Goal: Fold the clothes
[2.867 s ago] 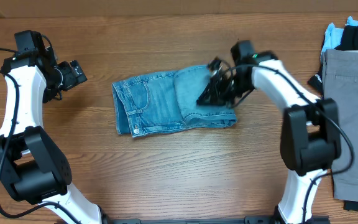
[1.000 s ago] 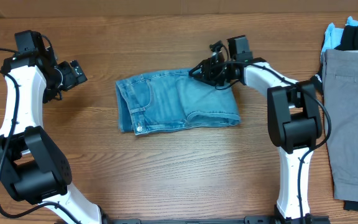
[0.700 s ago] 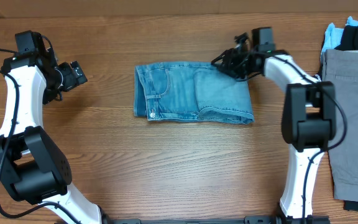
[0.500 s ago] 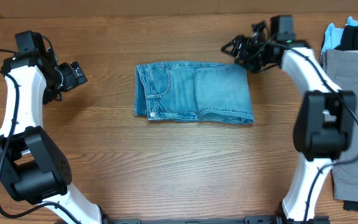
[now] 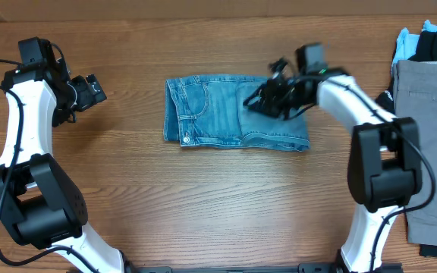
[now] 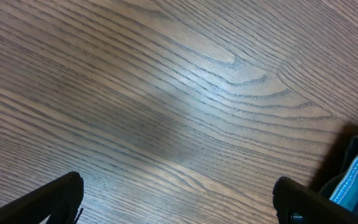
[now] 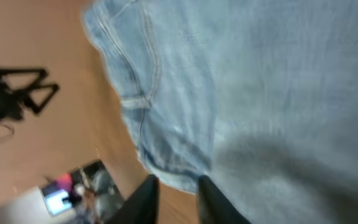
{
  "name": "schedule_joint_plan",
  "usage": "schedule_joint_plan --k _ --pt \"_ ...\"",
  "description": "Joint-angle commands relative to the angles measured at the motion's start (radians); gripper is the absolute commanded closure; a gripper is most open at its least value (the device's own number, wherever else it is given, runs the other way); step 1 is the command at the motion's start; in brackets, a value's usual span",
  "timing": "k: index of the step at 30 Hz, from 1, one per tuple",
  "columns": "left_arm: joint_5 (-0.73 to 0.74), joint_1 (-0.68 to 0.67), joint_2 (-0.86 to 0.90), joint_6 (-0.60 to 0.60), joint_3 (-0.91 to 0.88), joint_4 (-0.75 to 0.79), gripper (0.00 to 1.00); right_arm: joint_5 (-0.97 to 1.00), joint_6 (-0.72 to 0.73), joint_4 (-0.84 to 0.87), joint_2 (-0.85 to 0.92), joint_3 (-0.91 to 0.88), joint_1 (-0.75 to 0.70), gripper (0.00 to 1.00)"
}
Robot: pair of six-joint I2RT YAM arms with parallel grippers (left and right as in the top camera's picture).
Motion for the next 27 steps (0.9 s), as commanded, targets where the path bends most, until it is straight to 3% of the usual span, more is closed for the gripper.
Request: schedule_joint_plan --k 1,6,10,14,16,17,18,19,20,21,27 --pt "0.007 -0.006 -0.009 0.0 0.002 -0.003 0.0 0.02 0.143 0.106 0.005 -0.127 0.023 0.83" --pt "0.013 -0.009 -0.009 0.0 0.002 -0.014 0.0 0.245 0.211 0.143 0.005 -0.229 0.01 0.84" --pt "0.103 -0.011 -0.009 0.039 0.0 -0.014 0.0 0.267 0.162 0.218 0.0 -0.225 -0.002 0.89" --pt "0.173 -0.016 -0.009 0.043 0.0 -0.02 0.0 0.274 0.153 0.269 -0.038 -0.181 -0.002 0.87" --pt "0.21 -0.022 -0.009 0.065 0.0 -0.029 0.0 0.274 0.14 0.272 -0.08 -0.136 -0.004 0.76" --pt "0.23 -0.026 -0.009 0.087 0.0 -0.033 0.0 0.274 0.126 0.271 -0.098 -0.117 -0.007 0.65" --pt "0.254 -0.035 -0.009 0.12 0.0 -0.037 0.0 0.277 0.111 0.269 -0.122 -0.093 -0.011 0.48" --pt "0.273 -0.044 -0.009 0.145 -0.001 -0.04 0.0 0.28 0.098 0.266 -0.141 -0.074 -0.015 0.22" --pt "0.291 -0.056 -0.009 0.164 -0.004 -0.04 0.0 0.295 0.09 0.257 -0.162 -0.051 -0.021 0.07" --pt "0.3 -0.067 -0.009 0.173 -0.006 -0.039 0.0 0.323 0.089 0.238 -0.182 -0.027 -0.027 0.0" --pt "0.309 -0.17 -0.009 0.173 -0.043 0.026 0.0 0.491 0.036 0.066 -0.241 0.114 -0.086 0.0"
